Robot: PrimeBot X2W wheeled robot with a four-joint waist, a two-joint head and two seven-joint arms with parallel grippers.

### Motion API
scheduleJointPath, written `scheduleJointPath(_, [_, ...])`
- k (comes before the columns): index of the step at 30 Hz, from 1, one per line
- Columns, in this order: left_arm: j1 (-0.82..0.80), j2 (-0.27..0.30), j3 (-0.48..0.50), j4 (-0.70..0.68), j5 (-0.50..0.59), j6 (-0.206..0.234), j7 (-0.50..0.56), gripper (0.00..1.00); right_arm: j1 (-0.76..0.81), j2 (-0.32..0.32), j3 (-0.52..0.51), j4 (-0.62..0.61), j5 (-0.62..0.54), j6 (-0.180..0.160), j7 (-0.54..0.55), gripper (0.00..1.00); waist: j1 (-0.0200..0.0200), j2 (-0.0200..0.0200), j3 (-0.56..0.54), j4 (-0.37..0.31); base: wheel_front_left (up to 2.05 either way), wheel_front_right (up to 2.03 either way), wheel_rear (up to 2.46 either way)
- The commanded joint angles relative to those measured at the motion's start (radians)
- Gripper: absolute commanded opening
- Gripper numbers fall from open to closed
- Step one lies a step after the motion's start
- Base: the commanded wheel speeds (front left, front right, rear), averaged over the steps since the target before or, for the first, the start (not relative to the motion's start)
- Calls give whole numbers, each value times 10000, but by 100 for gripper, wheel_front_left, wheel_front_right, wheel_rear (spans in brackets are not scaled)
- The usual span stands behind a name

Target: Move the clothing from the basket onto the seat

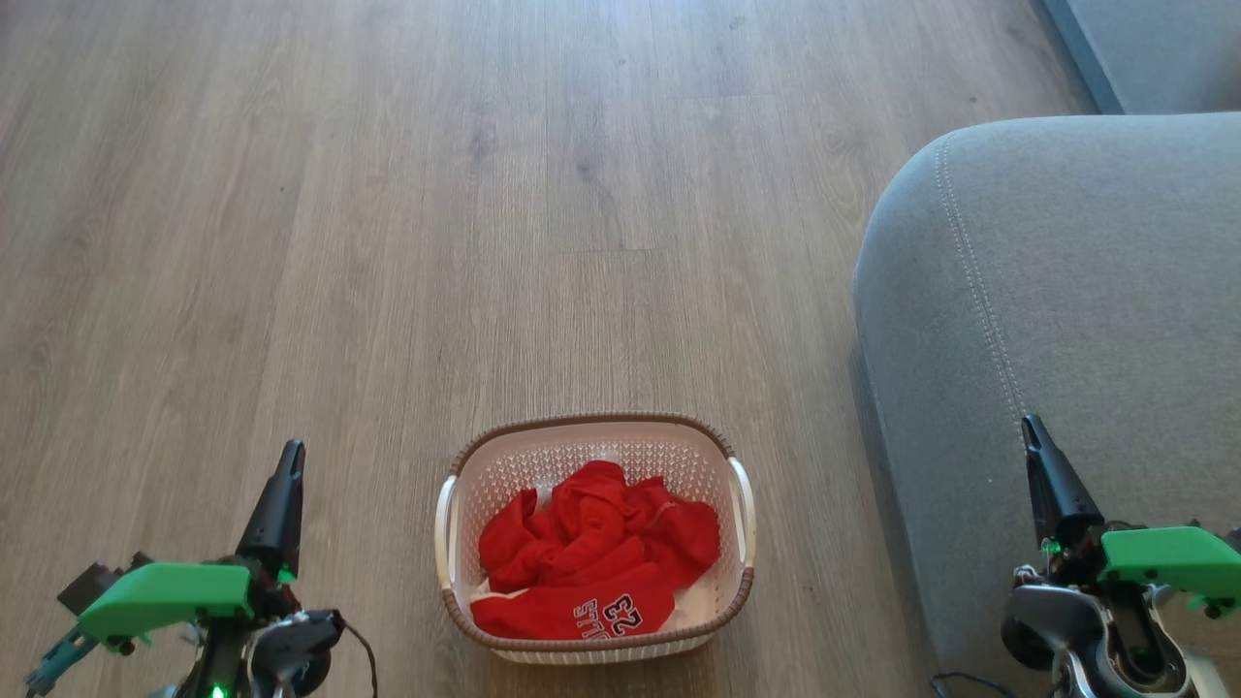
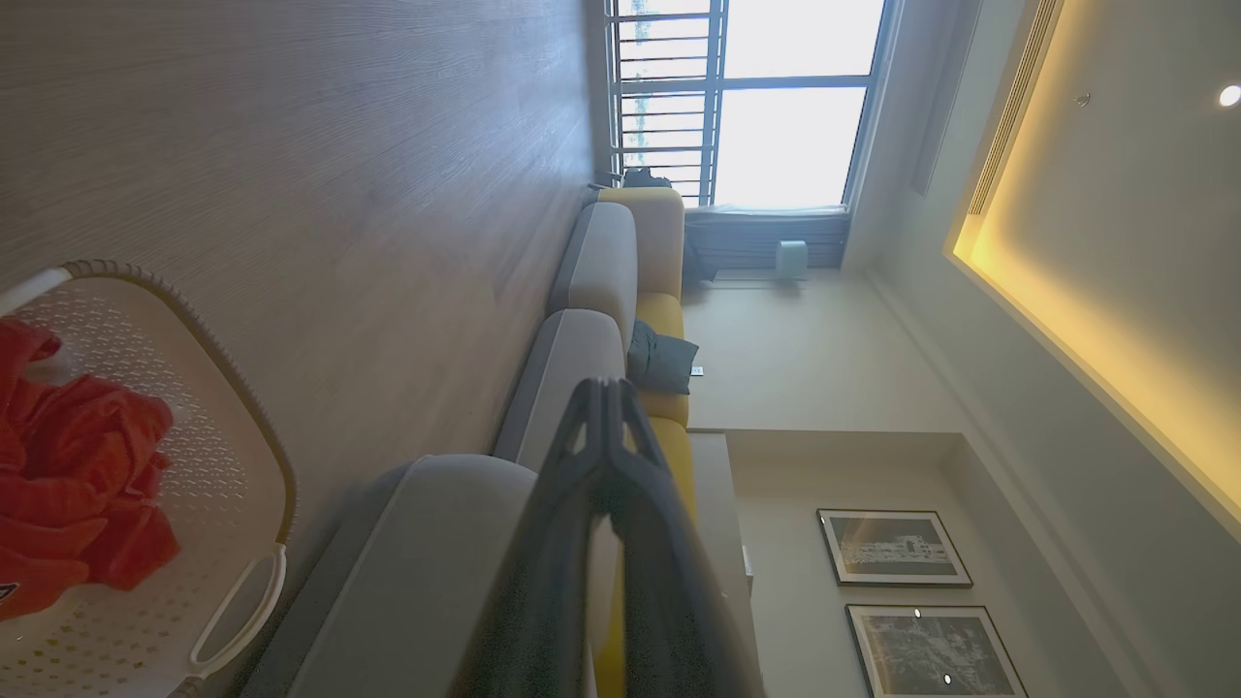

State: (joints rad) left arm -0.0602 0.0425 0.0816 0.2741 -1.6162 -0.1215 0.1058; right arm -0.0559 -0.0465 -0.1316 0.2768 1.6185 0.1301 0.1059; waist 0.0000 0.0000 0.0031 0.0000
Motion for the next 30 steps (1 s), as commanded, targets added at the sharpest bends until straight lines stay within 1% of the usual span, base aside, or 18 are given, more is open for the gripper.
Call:
scheduleJointPath(1, [-479,78,325,-292,78,-92,77,0,-520,-37,175,-320,-101,6,75,0,0,0,0,0,0,0,0])
scheduleJointPath(30, [-478,77,324,-292,77,-92,76,0,-520,-37,177,-320,-100,6,74,0,0,0,0,0,0,0,0])
